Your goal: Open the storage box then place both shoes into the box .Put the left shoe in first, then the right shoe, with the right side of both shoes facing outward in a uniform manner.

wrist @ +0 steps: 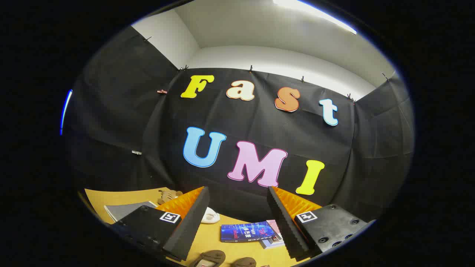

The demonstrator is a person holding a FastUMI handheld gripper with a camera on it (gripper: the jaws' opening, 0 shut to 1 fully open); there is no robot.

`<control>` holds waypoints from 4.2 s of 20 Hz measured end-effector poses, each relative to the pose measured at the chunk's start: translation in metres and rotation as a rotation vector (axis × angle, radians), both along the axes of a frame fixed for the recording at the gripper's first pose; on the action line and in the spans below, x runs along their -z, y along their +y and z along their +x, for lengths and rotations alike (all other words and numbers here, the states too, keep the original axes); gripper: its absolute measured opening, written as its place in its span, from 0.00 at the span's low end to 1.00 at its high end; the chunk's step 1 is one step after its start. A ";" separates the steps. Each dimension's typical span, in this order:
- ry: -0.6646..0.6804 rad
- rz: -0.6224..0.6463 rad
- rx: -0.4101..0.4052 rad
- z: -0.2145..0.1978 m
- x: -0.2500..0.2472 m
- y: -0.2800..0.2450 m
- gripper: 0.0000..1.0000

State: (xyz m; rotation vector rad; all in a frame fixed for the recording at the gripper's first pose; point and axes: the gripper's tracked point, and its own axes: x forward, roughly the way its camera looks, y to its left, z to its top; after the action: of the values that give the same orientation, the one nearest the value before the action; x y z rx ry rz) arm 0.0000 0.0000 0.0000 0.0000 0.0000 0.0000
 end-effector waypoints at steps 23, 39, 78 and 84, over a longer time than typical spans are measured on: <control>0.042 0.009 -0.070 0.001 0.008 0.027 0.97; 0.439 0.767 -0.605 -0.007 0.109 0.161 0.96; 0.858 1.606 -0.920 0.010 0.188 0.240 0.06; 0.795 1.485 -0.952 0.035 0.127 0.263 0.07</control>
State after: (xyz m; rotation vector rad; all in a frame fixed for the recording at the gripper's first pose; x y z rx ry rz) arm 0.0353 0.2628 -0.1265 1.4853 0.7953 0.9515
